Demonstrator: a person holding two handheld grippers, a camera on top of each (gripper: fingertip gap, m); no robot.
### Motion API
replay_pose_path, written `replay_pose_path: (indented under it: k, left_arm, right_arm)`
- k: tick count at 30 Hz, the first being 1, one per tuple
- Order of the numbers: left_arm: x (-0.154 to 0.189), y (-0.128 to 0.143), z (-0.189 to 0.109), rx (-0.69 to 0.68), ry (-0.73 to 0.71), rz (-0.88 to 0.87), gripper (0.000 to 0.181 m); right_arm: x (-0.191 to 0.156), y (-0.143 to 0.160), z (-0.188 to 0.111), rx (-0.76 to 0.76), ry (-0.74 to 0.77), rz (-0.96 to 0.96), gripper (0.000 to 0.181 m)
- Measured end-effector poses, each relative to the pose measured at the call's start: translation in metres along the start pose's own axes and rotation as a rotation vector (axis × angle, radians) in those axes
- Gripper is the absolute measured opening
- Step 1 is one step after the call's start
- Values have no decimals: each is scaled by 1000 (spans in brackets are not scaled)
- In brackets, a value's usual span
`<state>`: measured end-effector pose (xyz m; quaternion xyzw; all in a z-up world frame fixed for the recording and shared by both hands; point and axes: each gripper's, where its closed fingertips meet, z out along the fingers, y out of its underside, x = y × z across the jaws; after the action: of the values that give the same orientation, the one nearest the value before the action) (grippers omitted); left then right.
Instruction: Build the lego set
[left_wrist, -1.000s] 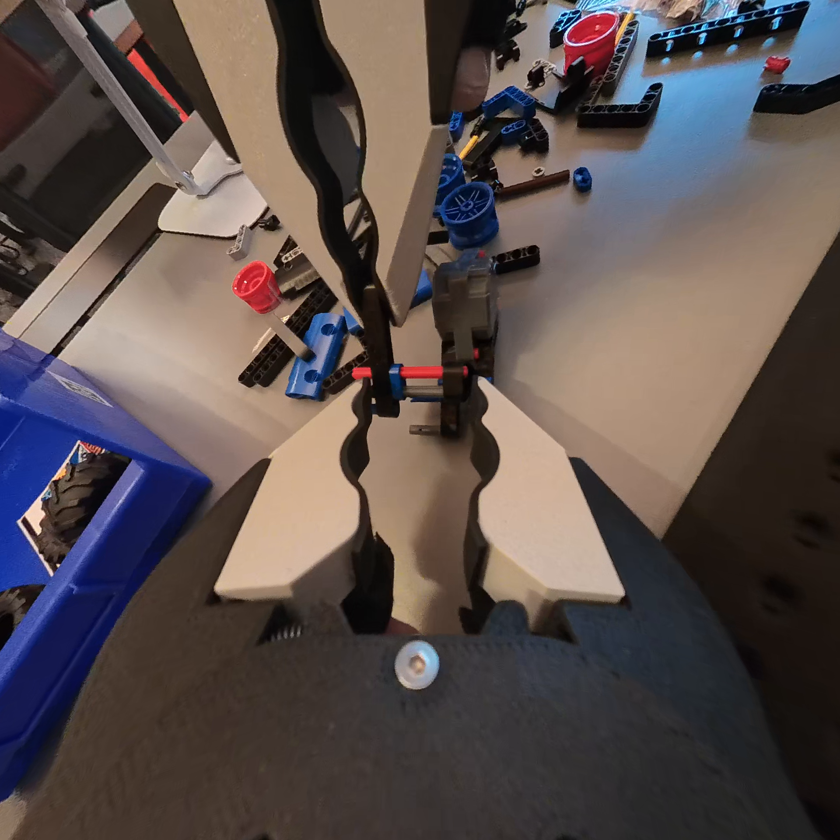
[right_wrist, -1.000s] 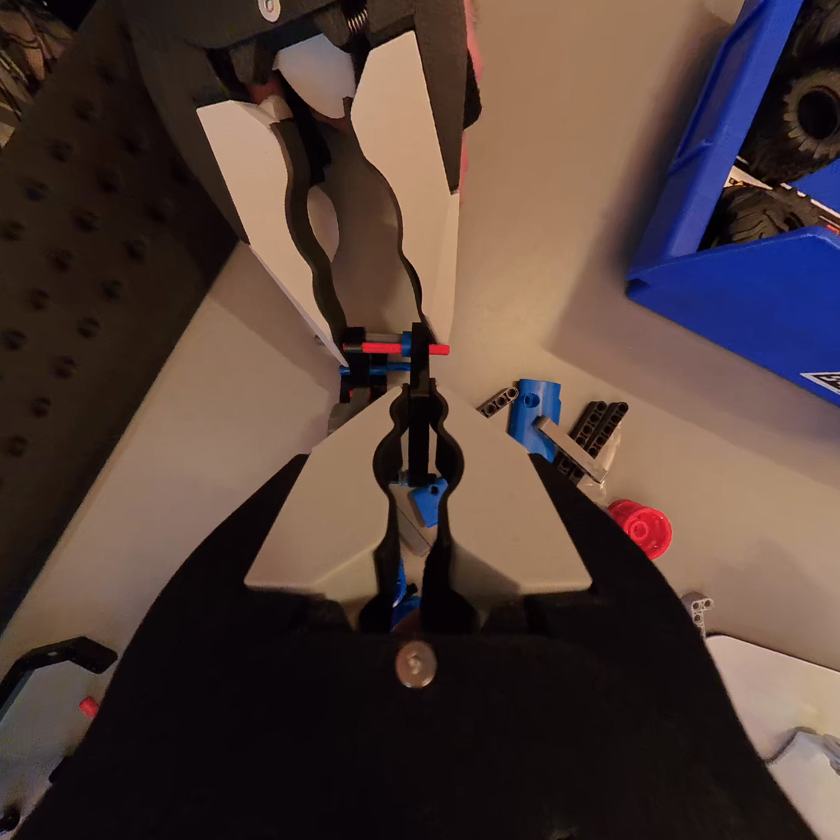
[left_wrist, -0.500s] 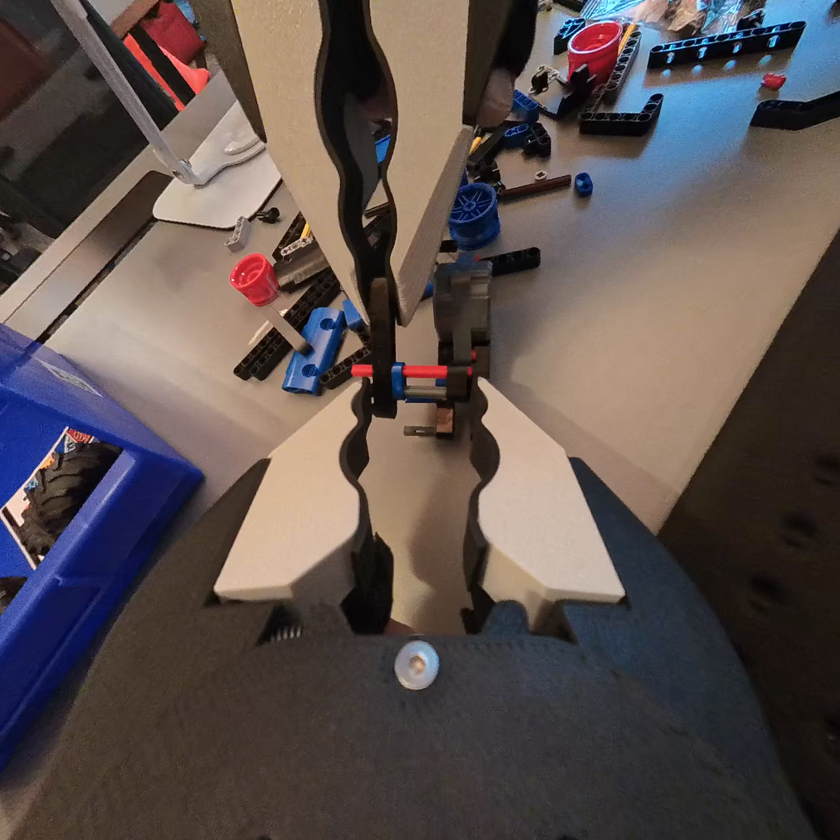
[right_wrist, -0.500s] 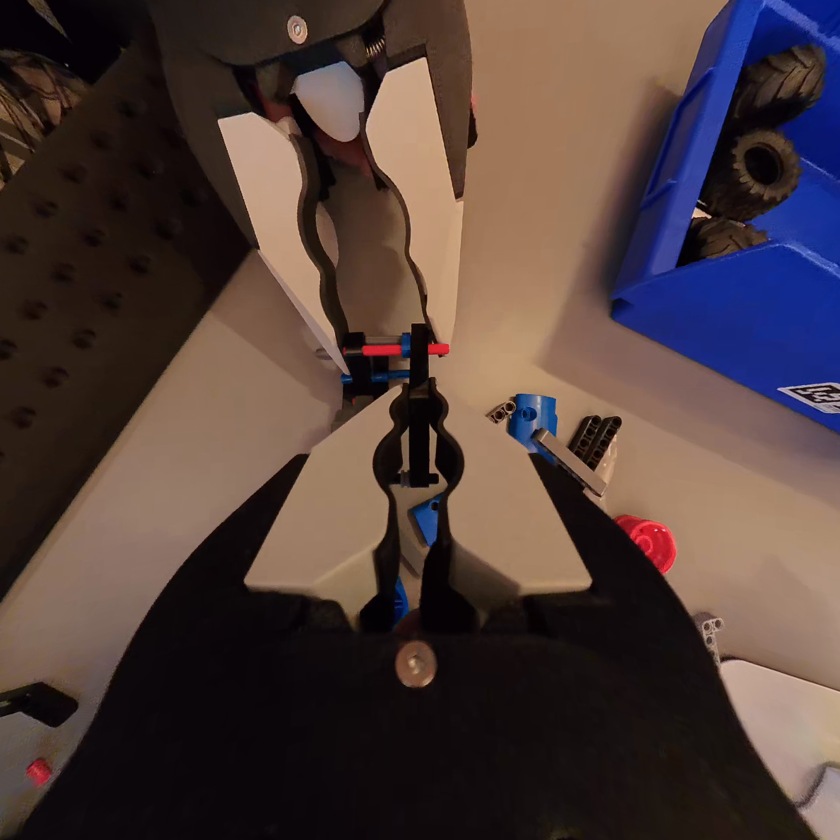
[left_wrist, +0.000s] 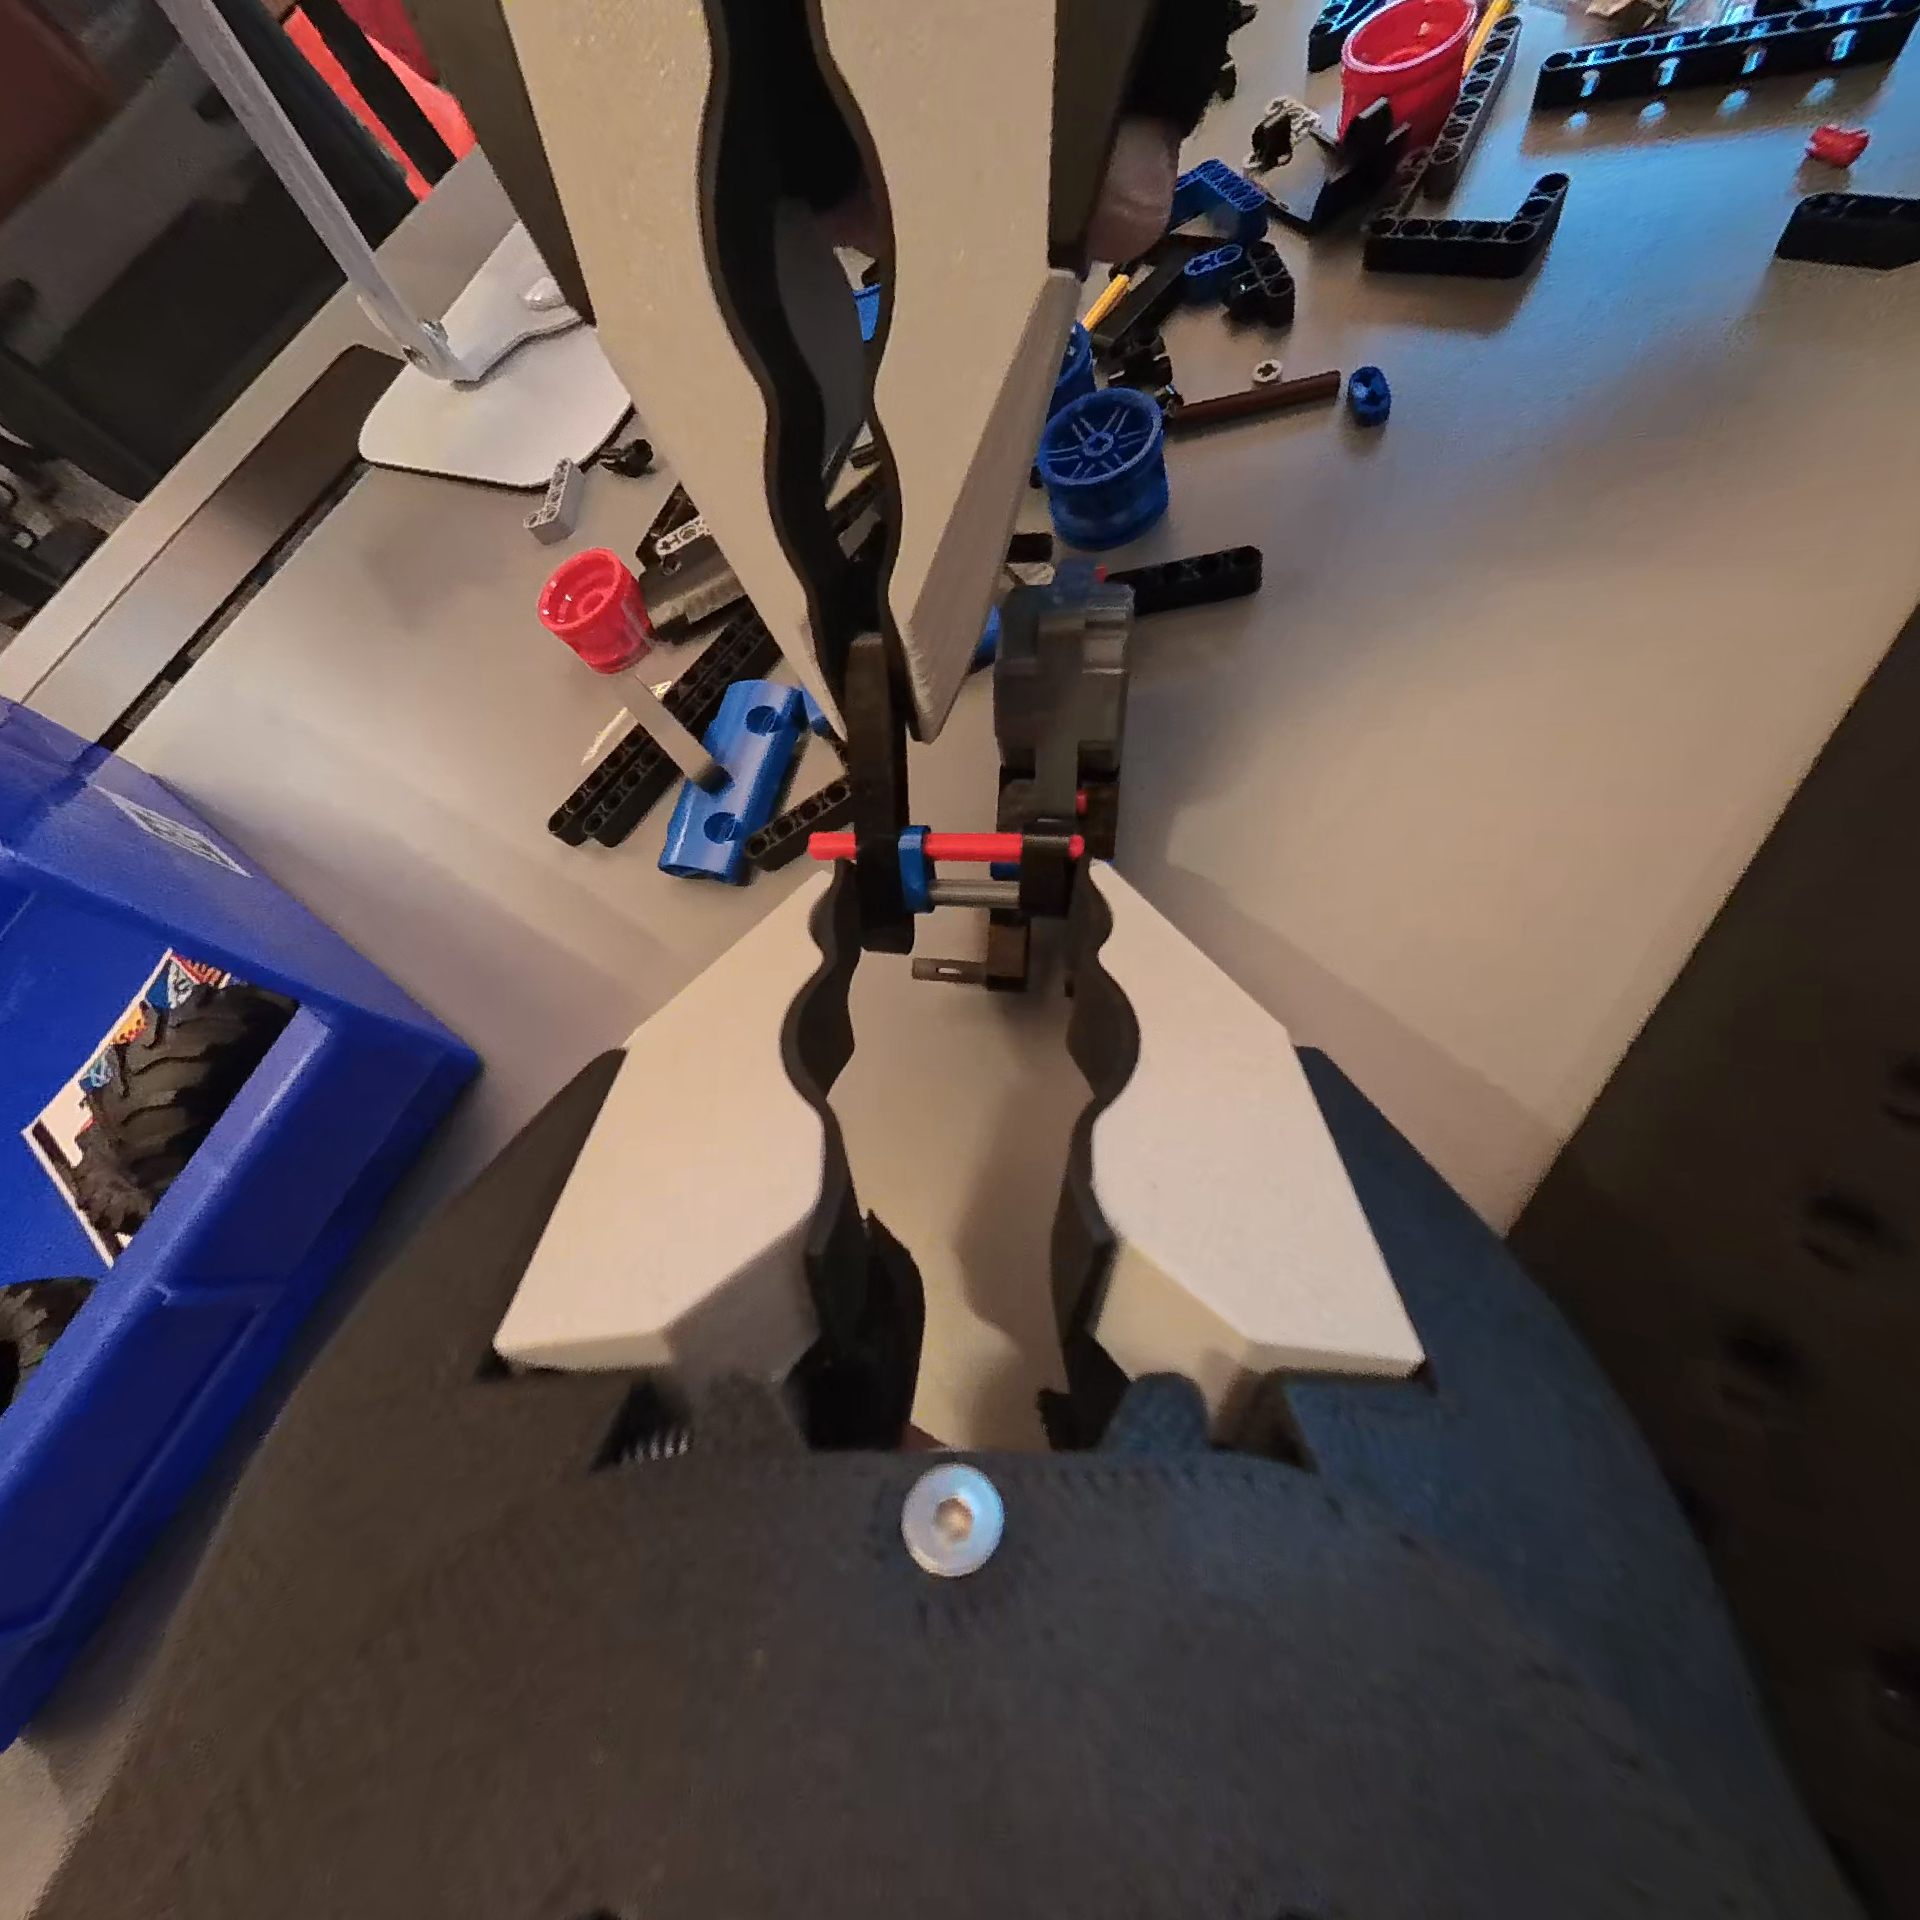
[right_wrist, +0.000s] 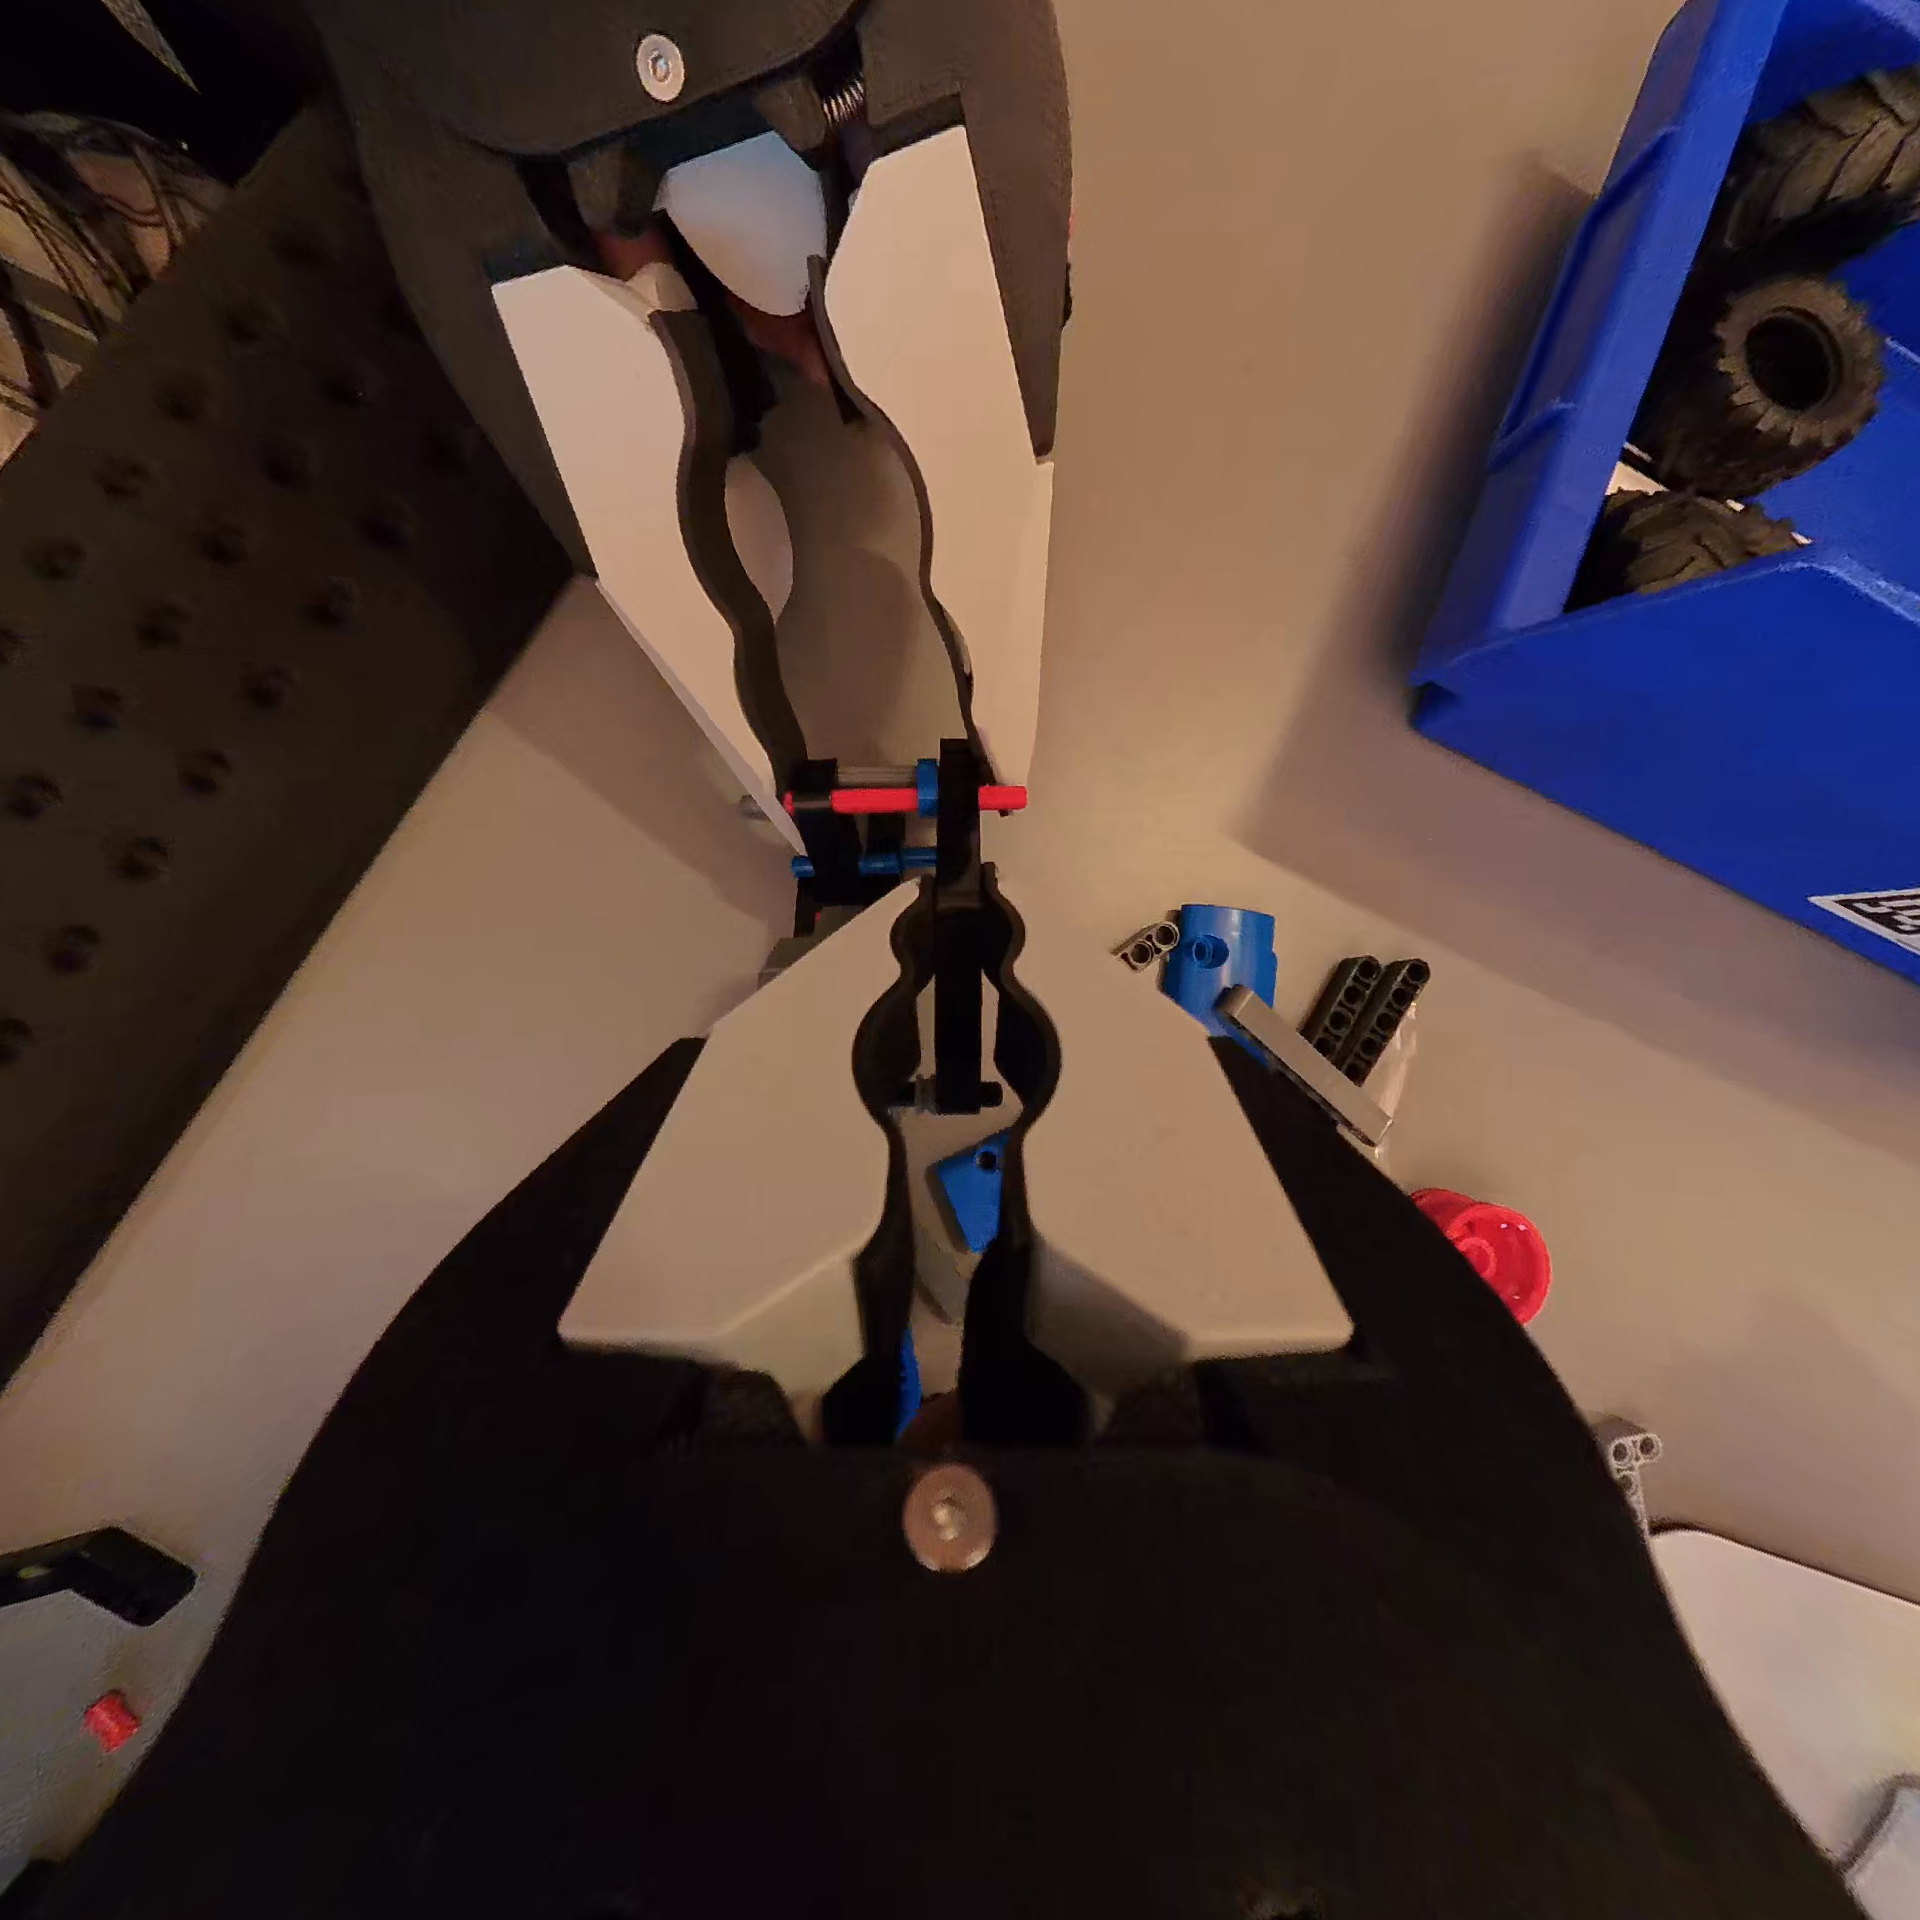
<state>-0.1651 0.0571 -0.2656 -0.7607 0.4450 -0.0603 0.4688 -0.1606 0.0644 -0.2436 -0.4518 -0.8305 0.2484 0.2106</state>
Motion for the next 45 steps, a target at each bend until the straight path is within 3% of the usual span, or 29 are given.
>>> replay_pose_path:
  k: [5,7,12,16,25,36,45]
  left_arm:
    - [-2,-1,0,-1,-22,-3,39]
    - [-5,0,1,-5,-23,-27,48]
    - [8,1,-3,1,59,10,50]
    - [4,0,-4,19,77,-8,39]
    - [4,0,-3,50,69,64,37]
    - [1,-1,-2,53,68,44,38]
    - [0,-2,-5,29,88,70,31]
  right_arm:
    - [3,0,1,-4,32,1,5]
    - [2,1,2,-3,44,-2,5]
    - [-1,4,1,21,38,12,5]
    - [-2,4,2,34,33,15,5]
    - [-3,3,1,65,26,25,5]
    - [-1,0,0,27,160,-57,6]
    - [-5,-5,-2,-97,318,-201,5]
